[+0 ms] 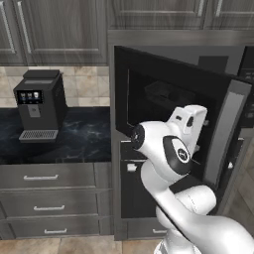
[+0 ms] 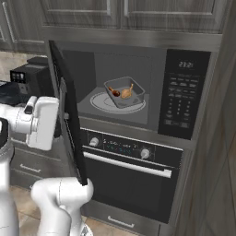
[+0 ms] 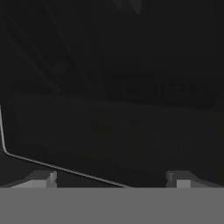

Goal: Place the tupperware containing the chicken drumstick and onion meal in the microwave. Close the microwave door and press the start button to reheat the meal.

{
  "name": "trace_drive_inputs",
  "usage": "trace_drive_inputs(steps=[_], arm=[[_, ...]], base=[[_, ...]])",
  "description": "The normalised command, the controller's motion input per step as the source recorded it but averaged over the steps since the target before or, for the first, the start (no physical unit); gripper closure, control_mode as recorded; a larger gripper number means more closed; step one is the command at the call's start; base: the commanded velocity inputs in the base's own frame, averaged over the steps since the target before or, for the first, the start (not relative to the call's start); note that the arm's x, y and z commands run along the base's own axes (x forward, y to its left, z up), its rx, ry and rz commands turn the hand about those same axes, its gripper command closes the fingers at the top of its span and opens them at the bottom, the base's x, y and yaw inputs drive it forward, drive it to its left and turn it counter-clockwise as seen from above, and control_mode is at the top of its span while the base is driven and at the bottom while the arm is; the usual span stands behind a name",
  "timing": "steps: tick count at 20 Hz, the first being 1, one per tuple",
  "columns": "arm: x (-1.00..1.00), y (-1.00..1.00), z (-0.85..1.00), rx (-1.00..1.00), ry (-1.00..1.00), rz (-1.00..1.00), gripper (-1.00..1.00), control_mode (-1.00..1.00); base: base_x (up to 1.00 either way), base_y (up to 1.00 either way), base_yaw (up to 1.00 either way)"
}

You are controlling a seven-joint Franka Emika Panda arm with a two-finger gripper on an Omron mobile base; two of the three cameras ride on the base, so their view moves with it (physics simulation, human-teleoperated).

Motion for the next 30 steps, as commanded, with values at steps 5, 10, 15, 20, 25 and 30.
trace_drive_inputs(steps=[5, 10, 15, 20, 25, 30], arm=[[0.55, -0.77, 0.00, 0.01, 0.00, 0.00, -1.00, -1.00], [0.73, -0.65, 0.00, 0.02, 0.00, 0.00, -1.00, -1.00], [0.79, -0.41, 0.00, 0.02, 0.00, 0.06, -1.00, -1.00], [0.71, -0.31, 0.00, 0.04, 0.00, 0.11, -1.00, -1.00], [0.70, -0.34, 0.00, 0.07, 0.00, 0.16, -1.00, -1.00], [0.70, -0.26, 0.00, 0.06, 0.00, 0.17, -1.00, -1.00]], base=[[0.00, 0.00, 0.00], [0.00, 0.00, 0.00], [0.00, 0.00, 0.00], [0.00, 0.00, 0.00], [0.00, 0.00, 0.00], [0.00, 0.00, 0.00]])
